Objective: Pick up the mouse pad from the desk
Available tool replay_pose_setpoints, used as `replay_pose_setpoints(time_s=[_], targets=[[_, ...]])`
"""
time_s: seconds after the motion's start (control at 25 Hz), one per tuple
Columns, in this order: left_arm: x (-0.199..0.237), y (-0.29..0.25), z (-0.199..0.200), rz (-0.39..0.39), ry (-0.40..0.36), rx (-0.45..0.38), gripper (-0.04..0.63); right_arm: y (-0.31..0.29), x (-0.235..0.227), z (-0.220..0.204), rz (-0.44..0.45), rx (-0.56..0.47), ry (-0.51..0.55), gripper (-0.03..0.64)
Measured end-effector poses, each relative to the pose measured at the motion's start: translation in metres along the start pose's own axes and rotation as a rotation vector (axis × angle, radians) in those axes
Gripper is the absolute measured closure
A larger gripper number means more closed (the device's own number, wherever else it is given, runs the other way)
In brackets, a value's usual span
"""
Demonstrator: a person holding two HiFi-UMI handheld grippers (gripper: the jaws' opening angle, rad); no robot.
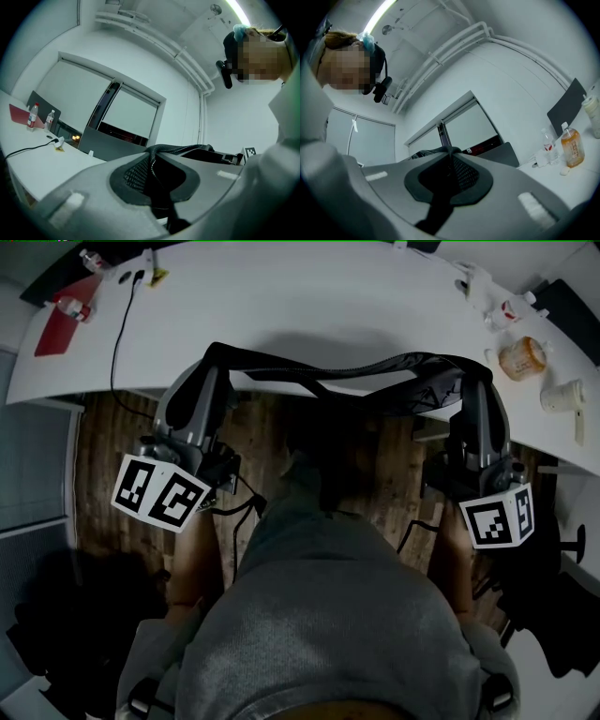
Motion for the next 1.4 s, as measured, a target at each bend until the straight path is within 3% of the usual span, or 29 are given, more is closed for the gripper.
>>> replay_pose_setpoints(time_s=[0.44, 1.16, 1.4], targets=[[-0.04, 0.061, -0.001, 0.028, 0.015, 0.015, 0.558, 0.056, 0.022, 0.02, 0.006, 0.011, -0.029, 0.595], [-0.038, 0.084, -0.011, 0.046, 0.017, 0.05, 0.558, 0.078, 0.034, 0.008, -0.022, 0.067, -0.047, 0.595], [-0.019, 0.1, 0.002, 0.015, 0.027, 0.06, 0.558, 0.08, 0.07, 0.002, -0.029, 0.063, 0.008, 0.594]])
Point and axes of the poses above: the fingertips, and each gripper's own axes: y backward along the fingers, x to its left, z out of its top, the point moved 8 cm from there along y, backward along the fingers, and after that the axes turned 14 degrees about -x, right-handed, at the moved point
